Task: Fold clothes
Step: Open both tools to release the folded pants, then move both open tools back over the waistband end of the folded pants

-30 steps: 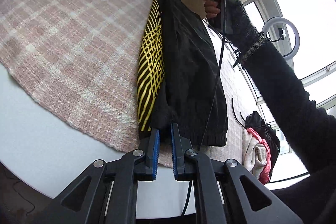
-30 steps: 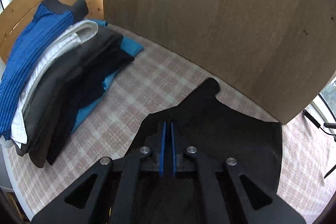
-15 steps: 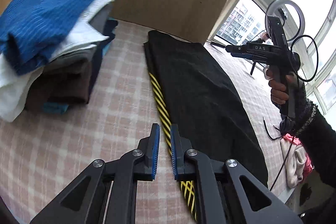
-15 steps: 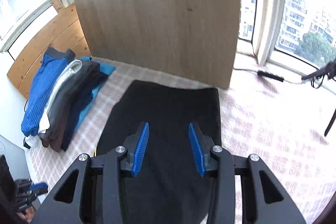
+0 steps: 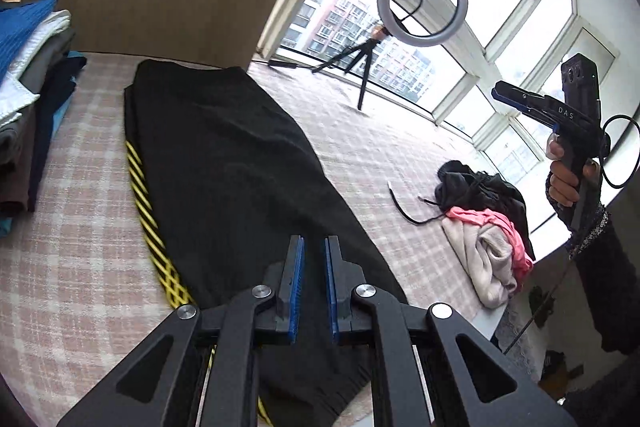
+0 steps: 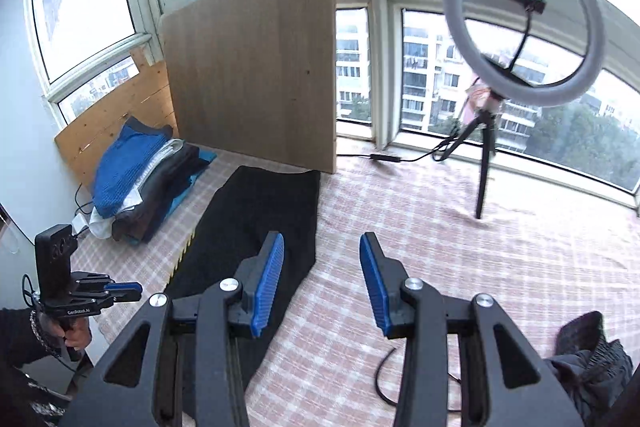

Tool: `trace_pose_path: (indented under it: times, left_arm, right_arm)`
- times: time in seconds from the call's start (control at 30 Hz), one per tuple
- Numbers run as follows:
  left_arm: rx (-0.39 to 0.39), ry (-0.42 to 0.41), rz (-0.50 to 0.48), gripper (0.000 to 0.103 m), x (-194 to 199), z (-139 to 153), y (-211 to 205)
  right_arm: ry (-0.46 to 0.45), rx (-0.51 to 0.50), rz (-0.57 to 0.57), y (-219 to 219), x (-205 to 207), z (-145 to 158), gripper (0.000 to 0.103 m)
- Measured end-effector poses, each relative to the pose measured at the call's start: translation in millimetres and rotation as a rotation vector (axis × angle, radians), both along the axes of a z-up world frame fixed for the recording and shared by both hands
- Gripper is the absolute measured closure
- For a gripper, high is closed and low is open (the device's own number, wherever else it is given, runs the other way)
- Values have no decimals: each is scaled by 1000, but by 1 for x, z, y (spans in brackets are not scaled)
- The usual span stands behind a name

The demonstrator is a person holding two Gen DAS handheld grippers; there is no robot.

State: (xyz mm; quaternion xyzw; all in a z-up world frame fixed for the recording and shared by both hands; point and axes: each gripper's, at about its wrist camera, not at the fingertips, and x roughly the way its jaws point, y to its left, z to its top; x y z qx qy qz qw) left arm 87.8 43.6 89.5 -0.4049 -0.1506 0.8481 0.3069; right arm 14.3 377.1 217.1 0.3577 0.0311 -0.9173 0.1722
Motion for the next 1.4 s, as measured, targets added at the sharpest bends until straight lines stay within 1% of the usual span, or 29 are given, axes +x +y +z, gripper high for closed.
trace_pose_path:
  times: [0.07, 0.13, 0.17, 0.23, 0.3, 0.33, 0.4, 0.47, 0.5, 0.57, 0.6, 0.67, 0.7, 0.73, 0.8, 0.9, 1.03, 1.1, 1.17, 1.2, 1.27, 1.3, 1.37, 1.4]
  left_arm:
    - [11, 6, -70, 95, 3, 4, 26]
    - [48, 51, -121, 95, -1, 13, 56]
    - [73, 82, -135, 95, -3, 17, 72]
    - [88, 152, -153, 95, -5, 24, 105]
    - [112, 107, -225, 95, -18, 28, 140]
    - [114, 123, -223, 95, -24, 38, 146]
    - [117, 156, -219, 95, -35, 60, 159]
    - [121, 190, -212, 95, -47, 83, 172]
    - [128, 220, -187, 95, -57, 99, 169]
    - [115, 332, -124, 95, -75, 134, 157]
    - [116, 347, -109, 95, -82, 145, 146]
    - [118, 376, -77, 94, -96, 166, 124]
    - [99, 371, -56, 91, -94, 166, 112]
    - [81, 366, -35, 91, -92, 165, 100]
    - [68, 333, -28, 91, -77, 151, 77]
    - [-24, 321, 19, 91, -35, 123, 50]
    - [-127, 267, 137, 91, 35, 88, 18]
    - [-178, 246, 197, 91, 65, 74, 4]
    - [-215, 230, 280, 91, 88, 61, -8]
    - [-212, 216, 316, 91, 98, 55, -14]
    - [-223, 215, 398, 91, 115, 45, -20]
    - [-243, 215, 428, 91, 121, 41, -19]
    - [-282, 215, 488, 91, 134, 31, -17]
    - [-277, 218, 514, 91, 143, 27, -17]
  right_arm:
    - [27, 91, -108, 28, 33, 11, 64]
    - [53, 190, -223, 57, 65, 22, 64]
    - [67, 221, -285, 75, 78, 30, 64]
    - [110, 262, -412, 118, 102, 54, 64]
    - [157, 279, -542, 157, 121, 85, 64]
    - [181, 286, -608, 177, 130, 101, 64]
    - [252, 312, -691, 200, 145, 138, 64]
    - [314, 348, -729, 208, 151, 175, 64]
    - [341, 363, -730, 207, 149, 191, 64]
    - [393, 403, -722, 198, 140, 222, 64]
    - [420, 429, -710, 190, 132, 234, 64]
    - [413, 403, -624, 173, 114, 241, 64]
    - [404, 383, -576, 164, 105, 242, 64]
    - [396, 373, -532, 153, 100, 234, 64]
    - [382, 363, -446, 128, 95, 209, 64]
    - [335, 287, -313, 97, 107, 155, 64]
    - [254, 223, -167, 59, 143, 69, 64]
    - [209, 167, -91, 47, 159, 31, 64]
    - [181, 142, -37, 40, 168, 1, 64]
    - [171, 124, -14, 40, 169, -6, 64]
    - [155, 82, 33, 41, 167, -15, 64]
    - [148, 61, 57, 42, 166, -20, 64]
    - [182, 52, 87, 43, 169, -20, 64]
    - [208, 67, 97, 41, 170, -20, 64]
